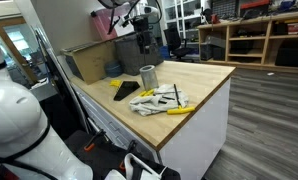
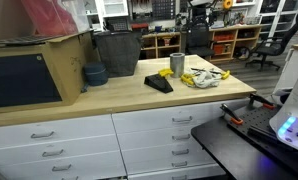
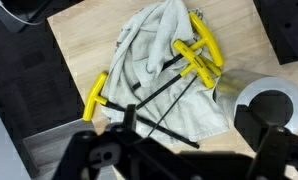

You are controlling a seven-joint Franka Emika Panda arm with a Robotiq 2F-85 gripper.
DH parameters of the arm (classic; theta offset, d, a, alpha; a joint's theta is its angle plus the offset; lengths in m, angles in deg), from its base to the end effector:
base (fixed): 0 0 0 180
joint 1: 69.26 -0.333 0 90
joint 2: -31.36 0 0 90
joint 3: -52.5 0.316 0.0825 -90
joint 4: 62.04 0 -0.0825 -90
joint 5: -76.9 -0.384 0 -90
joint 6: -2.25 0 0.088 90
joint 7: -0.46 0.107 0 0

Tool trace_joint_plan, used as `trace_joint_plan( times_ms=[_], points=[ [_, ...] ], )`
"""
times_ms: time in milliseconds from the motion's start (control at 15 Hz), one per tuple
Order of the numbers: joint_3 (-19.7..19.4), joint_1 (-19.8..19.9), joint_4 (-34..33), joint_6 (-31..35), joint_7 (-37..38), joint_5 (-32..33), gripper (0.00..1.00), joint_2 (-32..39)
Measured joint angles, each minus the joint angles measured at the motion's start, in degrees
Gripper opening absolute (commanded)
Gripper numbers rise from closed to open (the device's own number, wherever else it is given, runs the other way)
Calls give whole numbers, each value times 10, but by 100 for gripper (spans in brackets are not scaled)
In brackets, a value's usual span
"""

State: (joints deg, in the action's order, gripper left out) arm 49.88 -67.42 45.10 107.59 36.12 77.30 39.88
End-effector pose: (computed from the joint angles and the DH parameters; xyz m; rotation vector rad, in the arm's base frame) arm 0.5759 -0.0446 0.4204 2.8843 -1.0494 -0.2612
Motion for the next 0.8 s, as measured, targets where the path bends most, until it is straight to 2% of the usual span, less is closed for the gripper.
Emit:
trace_joint_plan(
  times_ms=[467,800],
  points=[
    [-20,7,-30,0,34,-42,100,76],
    [-32,6,-46,0,46,-26,100,112]
  ],
)
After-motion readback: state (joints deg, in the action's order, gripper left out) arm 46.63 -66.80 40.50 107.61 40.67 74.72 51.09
